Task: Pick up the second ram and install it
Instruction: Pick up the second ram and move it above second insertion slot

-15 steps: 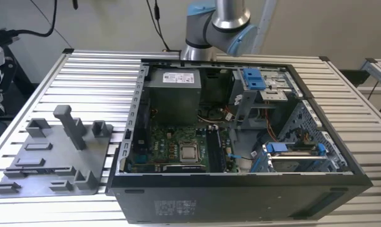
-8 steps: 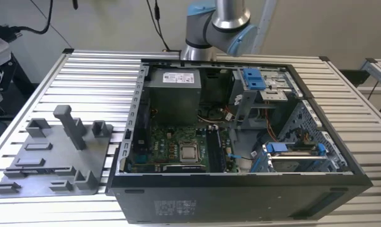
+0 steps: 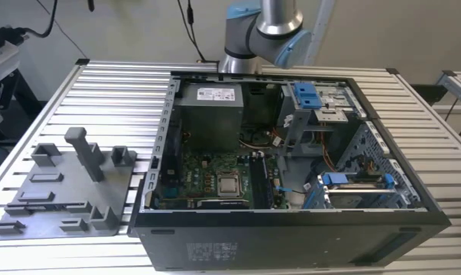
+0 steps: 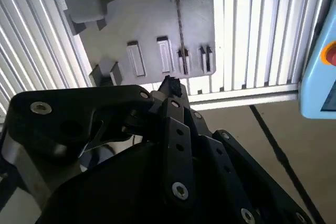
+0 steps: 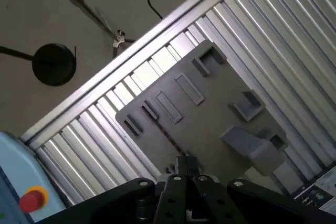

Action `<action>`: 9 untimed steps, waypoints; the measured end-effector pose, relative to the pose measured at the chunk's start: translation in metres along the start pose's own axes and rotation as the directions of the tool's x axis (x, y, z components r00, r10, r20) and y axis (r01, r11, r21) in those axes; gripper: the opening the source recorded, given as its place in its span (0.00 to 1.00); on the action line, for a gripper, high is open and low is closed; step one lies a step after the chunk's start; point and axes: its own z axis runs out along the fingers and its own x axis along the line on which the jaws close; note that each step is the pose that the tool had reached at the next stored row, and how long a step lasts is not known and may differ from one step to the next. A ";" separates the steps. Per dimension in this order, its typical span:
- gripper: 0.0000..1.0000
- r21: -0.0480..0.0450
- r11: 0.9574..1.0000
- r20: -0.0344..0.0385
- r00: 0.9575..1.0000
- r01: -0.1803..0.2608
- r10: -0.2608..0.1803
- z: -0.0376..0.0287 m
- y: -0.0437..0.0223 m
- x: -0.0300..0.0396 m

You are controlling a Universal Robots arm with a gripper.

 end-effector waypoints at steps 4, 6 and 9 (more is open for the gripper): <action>0.11 -0.001 0.997 -0.003 0.997 0.073 -0.073 0.0003 -0.0001 0.0000; 0.11 -0.001 0.994 -0.005 0.994 0.110 -0.110 0.0005 -0.0001 0.0000; 0.11 -0.002 0.987 -0.007 0.987 0.163 -0.163 0.0007 0.0000 0.0000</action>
